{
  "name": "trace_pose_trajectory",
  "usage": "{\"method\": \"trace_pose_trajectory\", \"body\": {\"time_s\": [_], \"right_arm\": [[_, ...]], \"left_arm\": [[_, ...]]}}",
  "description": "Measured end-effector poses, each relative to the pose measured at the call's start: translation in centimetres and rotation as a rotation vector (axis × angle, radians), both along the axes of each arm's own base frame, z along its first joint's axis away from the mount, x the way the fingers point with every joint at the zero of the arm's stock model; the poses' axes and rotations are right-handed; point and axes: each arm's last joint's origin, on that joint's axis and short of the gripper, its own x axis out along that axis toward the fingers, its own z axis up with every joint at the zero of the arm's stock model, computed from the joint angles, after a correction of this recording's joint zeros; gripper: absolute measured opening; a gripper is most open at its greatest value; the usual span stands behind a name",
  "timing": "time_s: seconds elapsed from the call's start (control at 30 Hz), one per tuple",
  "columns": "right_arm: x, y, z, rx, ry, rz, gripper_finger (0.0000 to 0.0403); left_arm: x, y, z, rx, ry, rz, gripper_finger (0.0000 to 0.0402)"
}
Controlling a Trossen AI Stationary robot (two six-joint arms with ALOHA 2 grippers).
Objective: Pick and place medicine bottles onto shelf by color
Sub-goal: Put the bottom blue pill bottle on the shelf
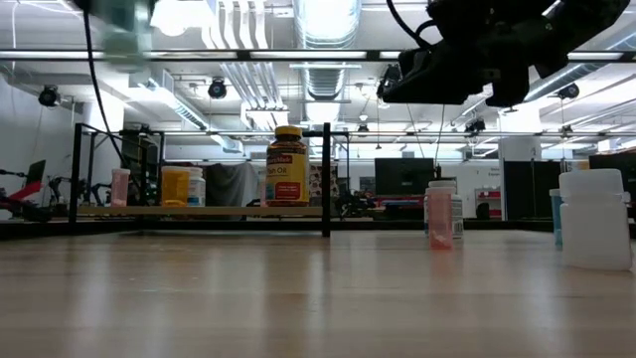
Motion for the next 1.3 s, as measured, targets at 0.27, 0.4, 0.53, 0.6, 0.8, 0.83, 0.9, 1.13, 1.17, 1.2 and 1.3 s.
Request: {"method": "trace_pose_trajectory", "body": {"time_s": [0.27, 0.4, 0.53, 0.6, 0.8, 0.83, 0.9, 1.13, 1.17, 1.2, 1.3], "right_arm": [[-1.7, 0.1, 1.3, 0.01, -0.024, 0.035, 0.0012], [-2.5, 0.3, 1.5, 0.025, -0.045, 0.106, 0.0012], [-3.2, 0.4, 1.8, 0.026, -0.072, 0.113, 0.0012], [-3.5, 0.4, 1.8, 0.026, -0.076, 0.113, 0.0012], [-3.9, 0.4, 1.9, 0.034, -0.089, 0.109, 0.0012], [-3.9, 0.3, 1.9, 0.034, -0.089, 0.108, 0.0012], [-3.9, 0.3, 1.9, 0.034, -0.088, 0.108, 0.0012], [-3.9, 0.3, 1.8, 0.033, -0.085, 0.107, 0.0012], [-3.9, 0.3, 1.9, 0.034, -0.086, 0.107, 0.0012], [-3.9, 0.3, 1.9, 0.034, -0.087, 0.107, 0.0012], [-3.9, 0.3, 1.9, 0.034, -0.084, 0.107, 0.0012]], "left_arm": [[0.9, 8.0, 3.1, 0.197, -0.021, -0.055, 0.0105], [1.2, 11.8, 3.7, 0.293, -0.054, -0.085, 0.0105], [1.1, 15.2, 3.5, 0.345, -0.044, -0.097, 0.0105], [0.9, 16.7, 3.4, 0.358, -0.036, -0.097, 0.0105], [0.1, 20.4, 3.4, 0.441, 0.008, -0.085, 0.0105], [-0.2, 21.0, 3.4, 0.458, 0.028, -0.086, 0.0105], [-0.7, 22.1, 3.3, 0.504, 0.065, -0.092, 0.0105], [-1.8, 26.0, 2.3, 0.605, 0.173, -0.124, 0.0105], [-1.8, 26.5, 1.9, 0.6, 0.188, -0.127, 0.0105], [-1.7, 27.1, 1.5, 0.596, 0.202, -0.13, 0.0105], [-1.5, 28.8, 0.0, 0.576, 0.255, -0.152, 0.0105]]}}
